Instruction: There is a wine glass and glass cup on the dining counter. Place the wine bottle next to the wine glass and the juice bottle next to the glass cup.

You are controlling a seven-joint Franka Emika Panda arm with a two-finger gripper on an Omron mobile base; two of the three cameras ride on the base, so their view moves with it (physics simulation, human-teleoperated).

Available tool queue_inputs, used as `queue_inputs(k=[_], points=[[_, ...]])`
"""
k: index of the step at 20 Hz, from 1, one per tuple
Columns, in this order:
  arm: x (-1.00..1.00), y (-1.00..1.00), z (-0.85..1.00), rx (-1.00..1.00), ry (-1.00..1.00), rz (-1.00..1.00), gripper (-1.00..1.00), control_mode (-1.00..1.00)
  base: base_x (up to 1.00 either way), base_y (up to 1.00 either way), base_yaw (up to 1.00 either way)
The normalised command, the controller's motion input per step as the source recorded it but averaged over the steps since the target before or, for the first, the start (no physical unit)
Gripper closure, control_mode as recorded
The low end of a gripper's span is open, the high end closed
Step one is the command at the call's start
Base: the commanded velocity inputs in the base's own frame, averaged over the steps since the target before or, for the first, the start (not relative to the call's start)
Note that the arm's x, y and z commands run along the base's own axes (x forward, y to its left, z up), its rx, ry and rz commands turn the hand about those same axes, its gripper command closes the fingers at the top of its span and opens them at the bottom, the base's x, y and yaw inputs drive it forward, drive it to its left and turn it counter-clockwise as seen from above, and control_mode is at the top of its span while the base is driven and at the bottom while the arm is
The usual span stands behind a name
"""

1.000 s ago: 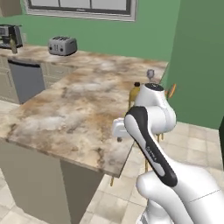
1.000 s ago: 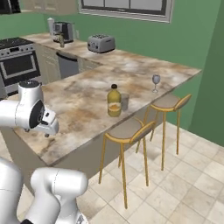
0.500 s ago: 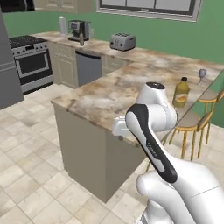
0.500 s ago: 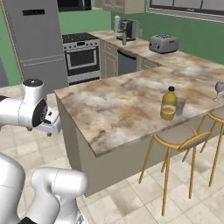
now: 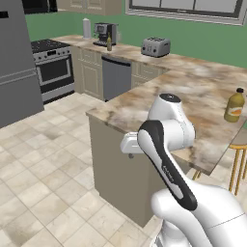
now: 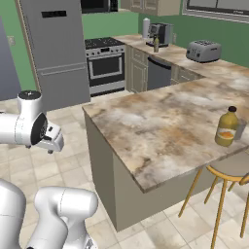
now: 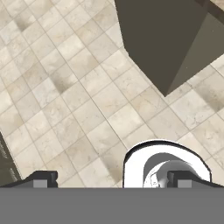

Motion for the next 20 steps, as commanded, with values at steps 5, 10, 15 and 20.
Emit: queue_inputs(k=[5,10,15,20], points=[[0.00,0.00,0.00,0.00,0.00,0.00,-1.00,1.00,0.61,0.71,0.00],[0.00,0.00,0.00,0.00,0.00,0.00,-1.00,1.00,0.61,0.72,0.00],[0.00,0.00,0.00,0.00,0.00,0.00,-1.00,1.00,0.61,0.71,-0.01],[0.00,0.00,0.00,0.00,0.00,0.00,-1.00,1.00,0.62,0.67,-0.06]])
